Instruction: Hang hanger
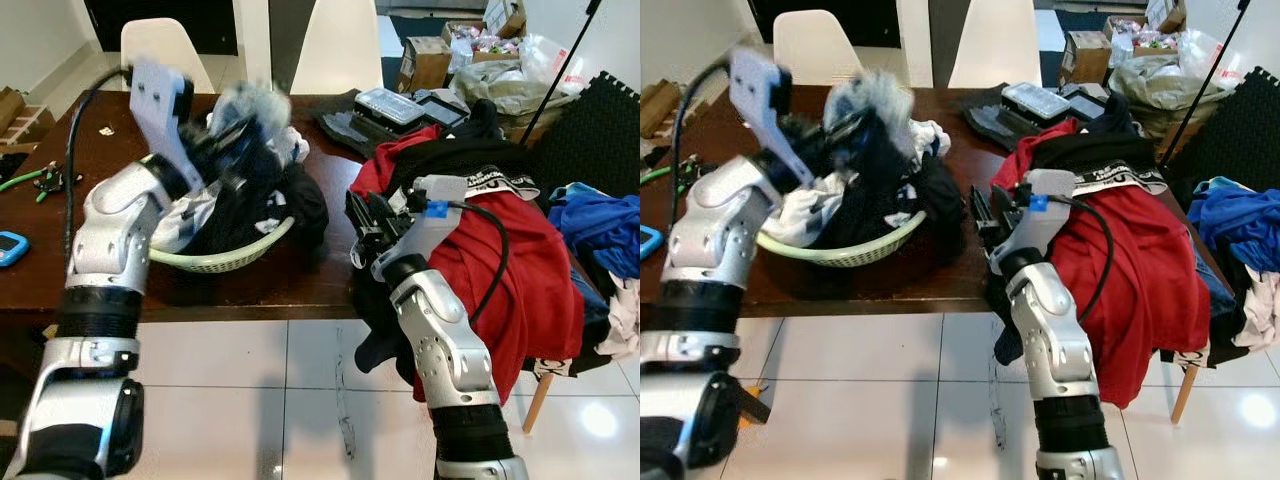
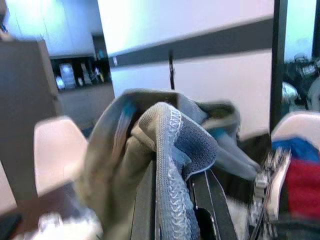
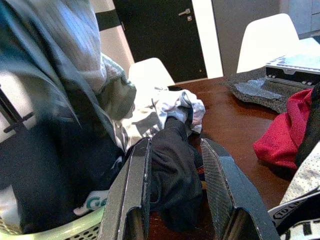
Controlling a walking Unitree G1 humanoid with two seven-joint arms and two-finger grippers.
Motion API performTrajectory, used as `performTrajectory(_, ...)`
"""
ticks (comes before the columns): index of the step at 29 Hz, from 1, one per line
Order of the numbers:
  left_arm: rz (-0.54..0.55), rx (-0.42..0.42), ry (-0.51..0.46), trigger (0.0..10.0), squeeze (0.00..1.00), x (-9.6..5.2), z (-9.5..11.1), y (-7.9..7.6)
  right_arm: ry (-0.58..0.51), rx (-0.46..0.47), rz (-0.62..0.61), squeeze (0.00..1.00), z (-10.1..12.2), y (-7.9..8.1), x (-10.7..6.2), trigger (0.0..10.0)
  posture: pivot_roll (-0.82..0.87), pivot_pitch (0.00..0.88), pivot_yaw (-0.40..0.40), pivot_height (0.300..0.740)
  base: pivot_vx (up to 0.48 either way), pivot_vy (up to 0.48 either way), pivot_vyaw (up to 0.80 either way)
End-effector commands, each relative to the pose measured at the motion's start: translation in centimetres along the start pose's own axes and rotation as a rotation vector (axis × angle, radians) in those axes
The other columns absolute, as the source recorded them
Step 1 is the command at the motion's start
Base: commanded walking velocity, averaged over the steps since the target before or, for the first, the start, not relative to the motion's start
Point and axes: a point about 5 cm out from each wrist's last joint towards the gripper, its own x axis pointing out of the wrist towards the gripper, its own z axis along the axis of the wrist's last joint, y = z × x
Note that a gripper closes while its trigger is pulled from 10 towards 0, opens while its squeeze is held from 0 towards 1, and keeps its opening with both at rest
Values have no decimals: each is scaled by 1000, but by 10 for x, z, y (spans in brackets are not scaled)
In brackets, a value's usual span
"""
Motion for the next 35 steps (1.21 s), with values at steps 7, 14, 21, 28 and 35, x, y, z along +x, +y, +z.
performTrajectory(7,34,-22,-133,0,0,11,28,1,8,-8,-19,0,-5,-4,-2,10000,96,83,-14,740,0,0,0)
performTrajectory(14,108,-42,-188,0,0,11,40,9,7,-14,-19,0,-5,-7,-1,10000,98,76,-15,740,0,0,0)
performTrajectory(21,66,-96,-214,0,0,11,46,3,5,-17,-21,0,-5,-7,0,10000,98,69,-19,740,0,0,0)
performTrajectory(28,1,-113,-243,0,0,16,57,-6,0,4,-26,0,-4,-6,1,10000,103,65,-21,740,0,0,-152)
performTrajectory(35,-43,-115,-270,0,0,22,67,-12,-154,41,-77,0,19,-10,2,10000,100,56,-16,740,0,0,-800)
